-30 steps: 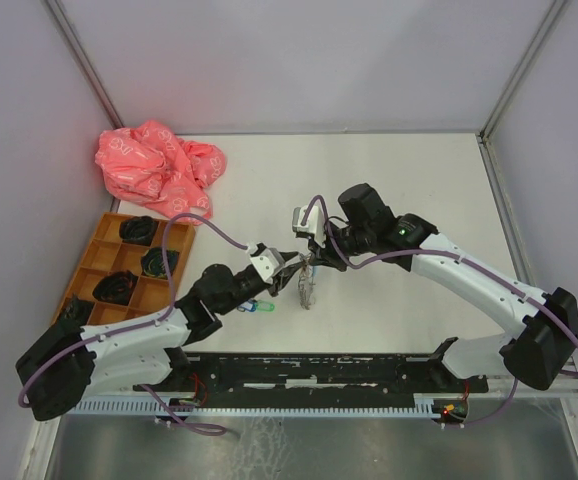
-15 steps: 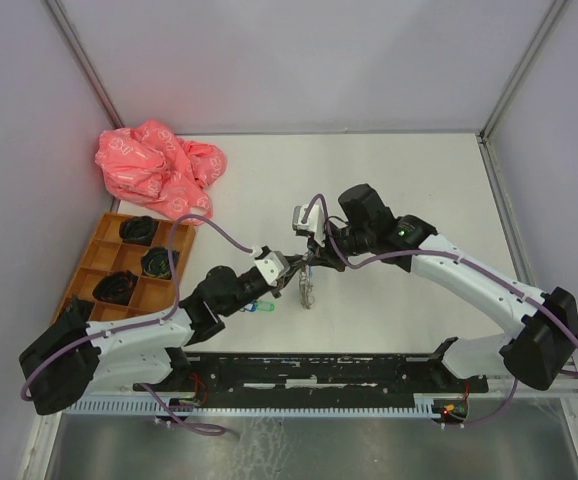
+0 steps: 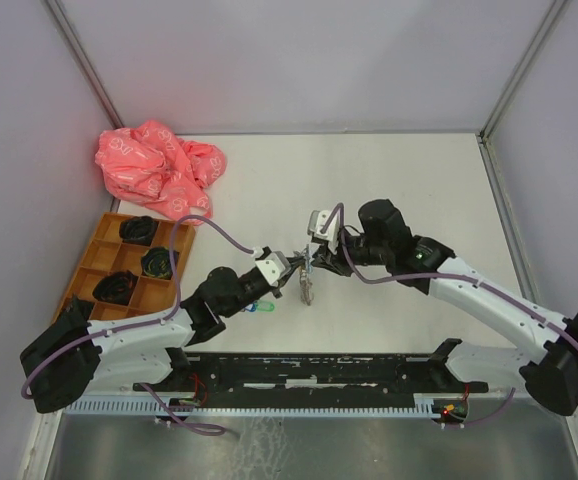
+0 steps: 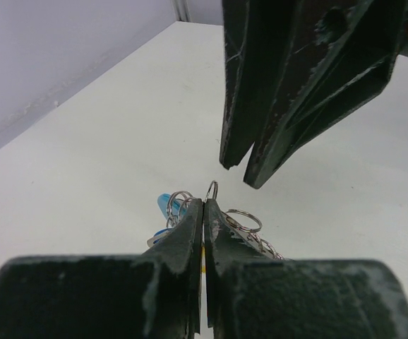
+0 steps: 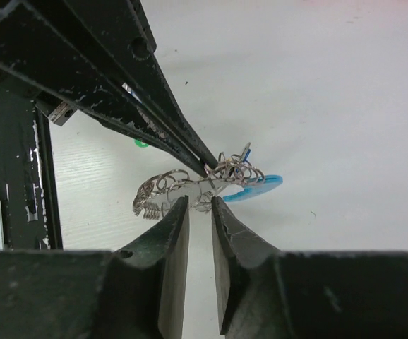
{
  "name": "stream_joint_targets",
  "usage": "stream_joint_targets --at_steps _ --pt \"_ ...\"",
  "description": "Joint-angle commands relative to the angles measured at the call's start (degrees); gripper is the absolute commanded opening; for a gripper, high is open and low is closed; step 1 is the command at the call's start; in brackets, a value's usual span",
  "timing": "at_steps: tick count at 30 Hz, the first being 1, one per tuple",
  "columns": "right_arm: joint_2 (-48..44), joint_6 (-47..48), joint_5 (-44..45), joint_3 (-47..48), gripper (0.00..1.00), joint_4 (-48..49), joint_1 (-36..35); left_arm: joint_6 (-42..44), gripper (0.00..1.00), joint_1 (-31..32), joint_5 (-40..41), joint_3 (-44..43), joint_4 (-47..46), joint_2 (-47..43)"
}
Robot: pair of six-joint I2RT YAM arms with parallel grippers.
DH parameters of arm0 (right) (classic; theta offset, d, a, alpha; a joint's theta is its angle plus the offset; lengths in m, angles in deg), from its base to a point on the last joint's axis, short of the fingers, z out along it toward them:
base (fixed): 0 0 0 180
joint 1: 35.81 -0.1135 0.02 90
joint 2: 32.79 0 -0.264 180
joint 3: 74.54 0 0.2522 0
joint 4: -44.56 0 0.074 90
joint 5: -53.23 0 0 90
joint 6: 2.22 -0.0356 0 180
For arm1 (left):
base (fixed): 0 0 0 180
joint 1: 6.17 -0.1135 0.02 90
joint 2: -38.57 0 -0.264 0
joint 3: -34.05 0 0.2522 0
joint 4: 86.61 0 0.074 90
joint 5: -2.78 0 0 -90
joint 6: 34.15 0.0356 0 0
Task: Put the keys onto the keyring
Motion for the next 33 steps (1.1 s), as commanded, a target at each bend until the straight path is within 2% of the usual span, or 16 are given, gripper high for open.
stream_joint_targets --at_steps 1,7,14,19,33 --pt "-6.27 -3.01 2.83 -5.54 0.29 12.16 -0.09 -0.68 0.03 0.00 2.70 -1.33 -2.00 -0.77" --pt "-10.02 -2.52 1.35 -11.78 0.35 19.20 -0.09 -1.64 0.03 -0.01 2.41 -0.87 -2.19 -1.21" --pt "-8.29 4.04 1.46 -14.32 0.36 23.33 -0.02 -0.39 0.03 -0.01 0.86 -0.50 -1.96 -2.15" --pt "-7.34 5.34 -0.12 -14.54 0.36 26.25 0.17 -0.17 0.03 -0.01 -0.25 -0.68 -1.87 -2.04" --pt "-3.99 8.19 -1.71 -13.54 0.29 25.56 0.35 0.11 0.03 -0.02 -1.52 -0.85 -1.57 -2.55"
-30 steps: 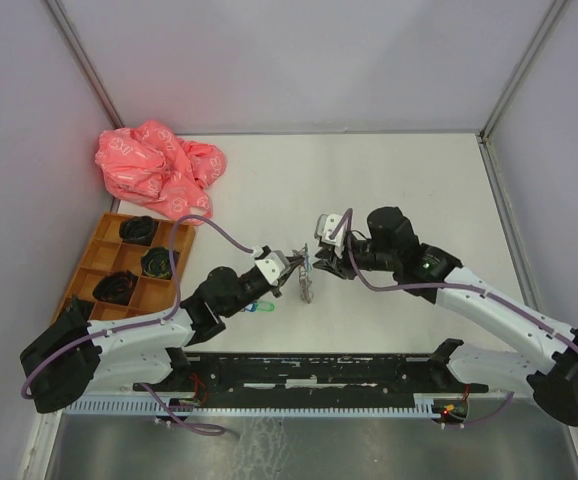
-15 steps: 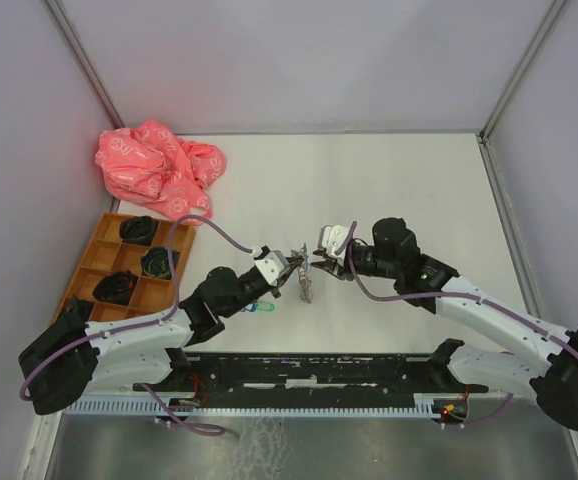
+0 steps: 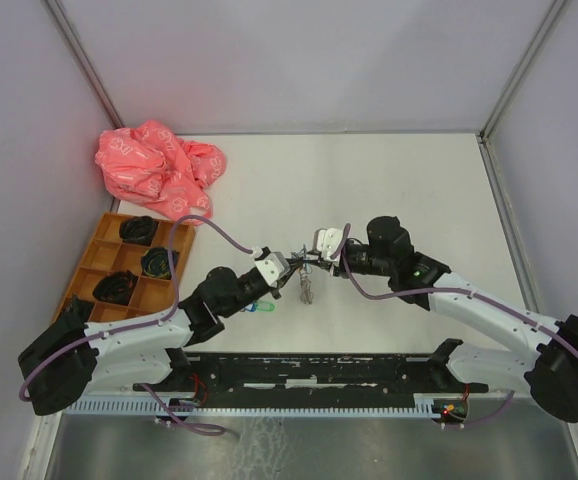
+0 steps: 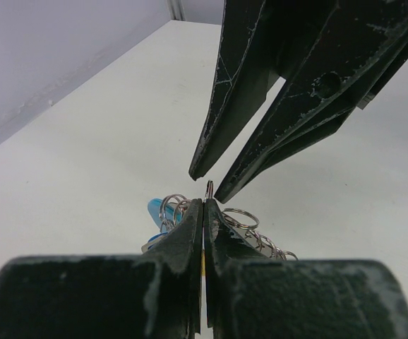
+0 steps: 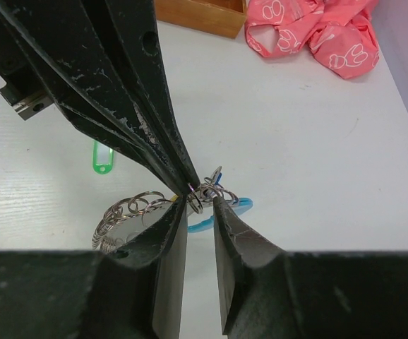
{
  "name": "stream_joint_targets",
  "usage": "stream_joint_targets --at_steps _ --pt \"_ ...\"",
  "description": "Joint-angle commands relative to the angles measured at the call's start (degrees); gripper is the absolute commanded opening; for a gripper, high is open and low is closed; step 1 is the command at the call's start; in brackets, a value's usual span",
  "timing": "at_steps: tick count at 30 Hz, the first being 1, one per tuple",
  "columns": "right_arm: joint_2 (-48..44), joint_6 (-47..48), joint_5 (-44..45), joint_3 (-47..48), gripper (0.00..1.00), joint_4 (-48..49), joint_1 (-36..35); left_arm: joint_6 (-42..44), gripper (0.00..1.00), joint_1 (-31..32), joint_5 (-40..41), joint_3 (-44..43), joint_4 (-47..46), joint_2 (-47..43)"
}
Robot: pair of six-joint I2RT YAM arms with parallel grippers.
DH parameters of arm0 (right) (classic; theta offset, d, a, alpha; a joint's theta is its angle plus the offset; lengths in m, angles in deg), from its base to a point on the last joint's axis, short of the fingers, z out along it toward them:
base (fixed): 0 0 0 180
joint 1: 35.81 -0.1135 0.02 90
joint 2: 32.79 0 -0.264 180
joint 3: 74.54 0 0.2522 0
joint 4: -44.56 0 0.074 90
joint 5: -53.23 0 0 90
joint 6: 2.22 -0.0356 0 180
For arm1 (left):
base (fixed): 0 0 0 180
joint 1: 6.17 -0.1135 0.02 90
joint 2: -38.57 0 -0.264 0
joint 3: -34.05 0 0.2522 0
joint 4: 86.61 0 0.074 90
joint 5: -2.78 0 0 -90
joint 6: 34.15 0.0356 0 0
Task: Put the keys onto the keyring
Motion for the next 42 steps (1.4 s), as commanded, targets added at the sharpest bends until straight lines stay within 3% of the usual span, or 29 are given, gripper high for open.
stream_joint_targets --at_steps 1,17,22,28,33,42 --pt "0.72 1.39 -0.78 1.17 0.28 2.00 0.28 0.64 0.03 0.00 -1.06 -0.86 -2.97 -1.52" --pt "1.18 2.11 -2.78 2.55 0.16 0.88 0.55 0.89 0.03 -0.01 -2.90 -1.77 -1.01 -1.52" --pt "0.80 3.21 -3.32 5.07 0.01 -4.41 0.63 1.14 0.04 -0.03 -2.66 -2.95 1.84 -2.20" --pt "-0.76 5.08 -1.93 7.00 0.01 -10.28 0.63 -3.01 0.36 -0.01 1.68 -5.71 10.63 -5.31" --pt "-2.81 8.58 -1.32 7.80 0.01 -13.84 0.63 -11.58 0.63 -0.05 7.13 -9.26 21.84 -7.72" --pt "-3.76 9.33 0.75 9.51 0.01 -18.70 0.62 -32.64 0.92 -0.10 22.81 -17.90 53.85 -9.74"
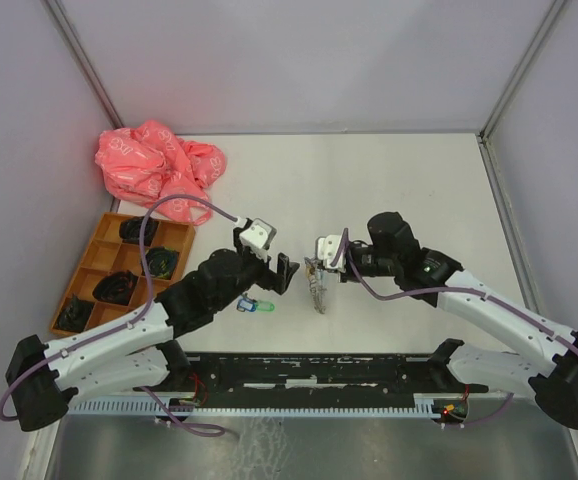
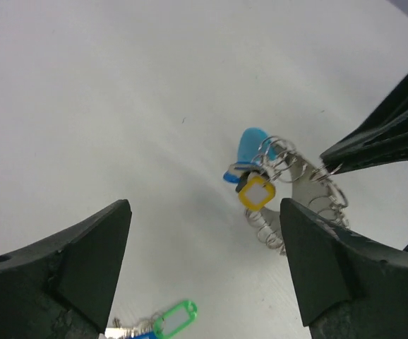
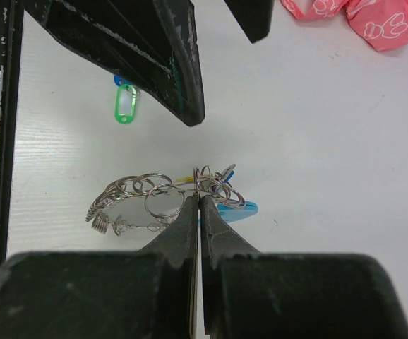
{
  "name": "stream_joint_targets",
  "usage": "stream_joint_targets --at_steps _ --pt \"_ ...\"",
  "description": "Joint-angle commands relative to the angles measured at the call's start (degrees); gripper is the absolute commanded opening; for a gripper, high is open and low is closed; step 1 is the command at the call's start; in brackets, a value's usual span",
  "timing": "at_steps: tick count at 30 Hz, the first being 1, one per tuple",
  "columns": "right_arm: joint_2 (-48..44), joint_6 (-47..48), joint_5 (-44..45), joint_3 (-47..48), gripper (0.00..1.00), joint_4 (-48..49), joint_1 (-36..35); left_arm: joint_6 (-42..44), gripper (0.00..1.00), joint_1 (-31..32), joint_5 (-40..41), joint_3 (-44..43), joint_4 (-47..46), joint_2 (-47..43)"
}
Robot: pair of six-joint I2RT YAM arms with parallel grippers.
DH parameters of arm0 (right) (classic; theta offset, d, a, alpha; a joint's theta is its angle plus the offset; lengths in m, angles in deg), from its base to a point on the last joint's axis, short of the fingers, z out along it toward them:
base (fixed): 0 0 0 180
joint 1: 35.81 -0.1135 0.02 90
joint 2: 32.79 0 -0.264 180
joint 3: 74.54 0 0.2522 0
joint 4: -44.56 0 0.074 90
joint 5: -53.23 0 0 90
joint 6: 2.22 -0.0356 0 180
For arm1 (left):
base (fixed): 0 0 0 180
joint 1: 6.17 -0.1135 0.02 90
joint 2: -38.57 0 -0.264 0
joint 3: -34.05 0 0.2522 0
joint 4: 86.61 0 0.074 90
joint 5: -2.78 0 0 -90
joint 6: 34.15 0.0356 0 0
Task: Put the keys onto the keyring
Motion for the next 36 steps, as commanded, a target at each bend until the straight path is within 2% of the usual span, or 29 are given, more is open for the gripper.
stream_joint_targets --at_steps 1,6,10,14,20,24,30,32,36 --pt "-1.16 1.11 2.09 4.12 0.01 -0.70 0.13 -16.05 0.95 -0.06 10.12 -4.73 19.99 -0.78" --pt "-0.12 1.09 2.09 4.01 0.01 -0.52 0.13 -25.81 1.00 -1.03 13.74 -5.09 30.97 1.90" --pt "0.06 1.56 2.29 3.39 0.01 -0.55 0.07 -30.54 0.95 -5.74 10.21 -5.34 36.31 5.88" --pt "-0.07 1.70 1.74 3.19 0.01 -0.50 0.07 -33.47 0.86 -8.49 5.79 -5.09 37.35 8.74" --pt "-0.18 1.69 1.01 2.77 0.01 -0.29 0.07 -33.00 0.75 -8.38 1.00 -6.41 37.14 13.59" --pt "-0.71 1.62 0.62 2.56 0.01 -0.25 0.04 -34.97 0.66 -8.38 0.56 -7.14 39.73 15.95" --pt "-0.66 1.54 0.11 2.06 0.01 0.26 0.05 -34.25 0.62 -7.39 0.19 -9.85 39.78 18.64" --pt "-0.61 1.47 0.08 2.10 0.01 0.15 0.02 -33.35 0.55 -6.37 0.69 -11.38 39.79 20.87" --pt "-0.68 1.47 -0.02 2.08 0.01 0.02 -0.02 -32.39 0.48 -4.90 1.27 -13.42 40.20 25.71"
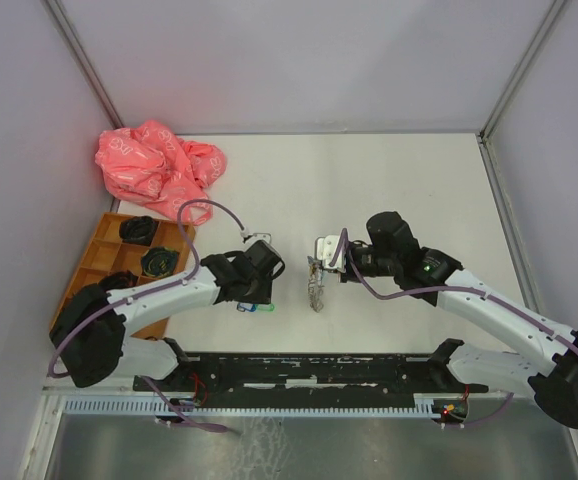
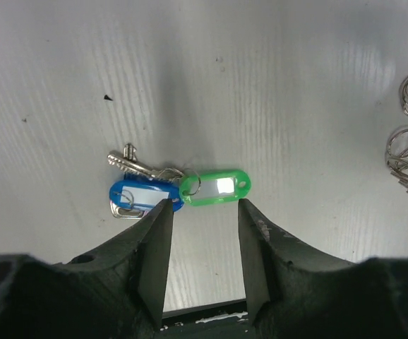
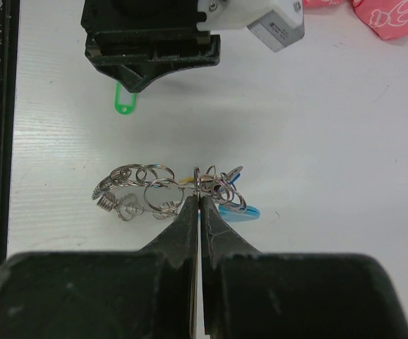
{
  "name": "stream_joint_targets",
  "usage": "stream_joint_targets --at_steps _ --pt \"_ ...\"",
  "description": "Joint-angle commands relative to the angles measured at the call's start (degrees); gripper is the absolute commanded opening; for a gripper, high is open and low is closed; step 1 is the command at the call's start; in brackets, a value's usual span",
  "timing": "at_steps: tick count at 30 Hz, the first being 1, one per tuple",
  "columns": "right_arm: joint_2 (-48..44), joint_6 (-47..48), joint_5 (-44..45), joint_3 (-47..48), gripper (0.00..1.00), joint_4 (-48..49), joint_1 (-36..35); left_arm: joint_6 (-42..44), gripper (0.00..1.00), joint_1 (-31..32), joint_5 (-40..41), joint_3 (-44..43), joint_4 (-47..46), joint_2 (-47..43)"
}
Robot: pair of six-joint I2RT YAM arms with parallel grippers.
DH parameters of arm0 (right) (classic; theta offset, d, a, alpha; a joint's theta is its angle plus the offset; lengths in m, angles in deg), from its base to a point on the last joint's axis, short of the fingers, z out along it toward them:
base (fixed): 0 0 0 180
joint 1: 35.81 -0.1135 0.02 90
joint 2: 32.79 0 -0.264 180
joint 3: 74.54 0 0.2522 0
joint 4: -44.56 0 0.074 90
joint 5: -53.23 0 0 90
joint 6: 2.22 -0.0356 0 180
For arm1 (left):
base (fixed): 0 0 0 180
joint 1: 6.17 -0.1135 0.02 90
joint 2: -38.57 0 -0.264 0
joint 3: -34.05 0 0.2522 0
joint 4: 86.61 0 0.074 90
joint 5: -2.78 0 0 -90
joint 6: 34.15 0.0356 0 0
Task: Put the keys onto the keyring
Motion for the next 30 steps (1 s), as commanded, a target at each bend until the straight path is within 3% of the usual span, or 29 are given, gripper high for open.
stream_joint_targets --at_steps 1,19,26,30 --pt "-1.05 0.52 -1.34 1.14 0.01 2.87 -0.02 -0.36 0.47 1.44 0.47 -3.54 0.40 4.37" --pt "-1.55 0.58 -1.60 0.99 0.01 2.58 -0.02 2.46 0.30 2.50 4.90 -6.30 2.15 12.42" --pt "-1.95 0.69 -1.54 0.75 0.01 2.56 -0.10 2.37 0.27 2.51 5.80 -5.86 1.75 14.41" --pt "-2.04 0.66 -1.29 0.81 0.01 2.58 -0.11 2.65 0.17 2.53 6.46 -5.84 1.48 14.68"
